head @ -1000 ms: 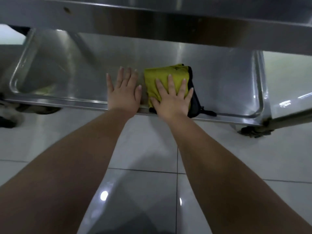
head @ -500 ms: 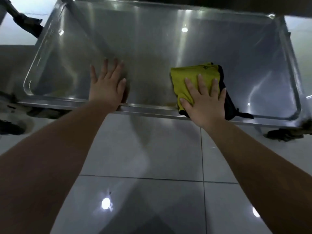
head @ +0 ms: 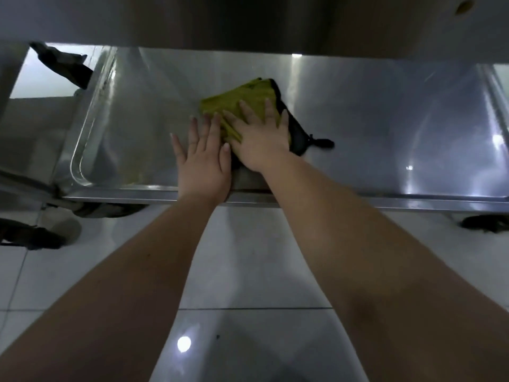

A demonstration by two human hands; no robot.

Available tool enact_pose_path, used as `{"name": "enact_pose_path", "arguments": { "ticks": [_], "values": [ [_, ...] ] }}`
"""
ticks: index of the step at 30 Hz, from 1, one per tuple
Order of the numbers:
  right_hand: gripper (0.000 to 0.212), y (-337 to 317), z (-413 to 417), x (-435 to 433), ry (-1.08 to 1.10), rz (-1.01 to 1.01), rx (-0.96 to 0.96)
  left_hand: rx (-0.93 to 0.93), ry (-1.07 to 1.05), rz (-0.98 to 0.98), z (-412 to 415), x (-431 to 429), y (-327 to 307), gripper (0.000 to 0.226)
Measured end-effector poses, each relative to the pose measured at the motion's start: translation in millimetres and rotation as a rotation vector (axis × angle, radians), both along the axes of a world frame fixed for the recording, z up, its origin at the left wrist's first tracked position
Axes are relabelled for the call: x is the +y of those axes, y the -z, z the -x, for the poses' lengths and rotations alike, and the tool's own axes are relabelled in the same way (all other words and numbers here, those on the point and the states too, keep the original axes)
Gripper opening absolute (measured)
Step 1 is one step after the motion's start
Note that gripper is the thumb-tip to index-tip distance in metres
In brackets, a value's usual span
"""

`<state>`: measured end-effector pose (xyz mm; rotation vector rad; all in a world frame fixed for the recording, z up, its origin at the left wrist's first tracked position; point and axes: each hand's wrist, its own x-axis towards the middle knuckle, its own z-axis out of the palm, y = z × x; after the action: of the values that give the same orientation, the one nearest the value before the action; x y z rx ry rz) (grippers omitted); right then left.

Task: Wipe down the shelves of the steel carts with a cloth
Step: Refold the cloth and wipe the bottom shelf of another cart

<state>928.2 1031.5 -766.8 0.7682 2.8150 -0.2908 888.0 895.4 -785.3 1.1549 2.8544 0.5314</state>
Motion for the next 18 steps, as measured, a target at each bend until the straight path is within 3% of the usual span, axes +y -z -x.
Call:
{"name": "enact_pose_path", "arguments": {
  "ticks": [3,8,11,14,18],
  "values": [
    [0.057,1.4,-18.1,23.3,-0.014,-0.003,0.05,0.016,0.002,0.023,2.6,0.4,0.7,0.055],
    [0.059,1.4,-134.8,130.1,0.439,0.025,-0.008,0.056,0.044,0.056,-0.2,1.2,-0.6,0.054],
    [0.06,-2.4,-199.3,131.2,0.645,0.032,-0.032,0.074,0.066,0.059,-1.4,2.1,-0.6,0.054],
    [0.061,1.2,-189.8,82.5,0.602,-0.035,-0.044,0.063,0.06,0.067,-1.1,1.6,-2.5,0.054],
    [0.064,2.7,-104.2,1.2,0.311,-0.056,-0.067,0.037,0.044,0.055,-0.7,-0.1,-2.9,0.054]
  ]
}}
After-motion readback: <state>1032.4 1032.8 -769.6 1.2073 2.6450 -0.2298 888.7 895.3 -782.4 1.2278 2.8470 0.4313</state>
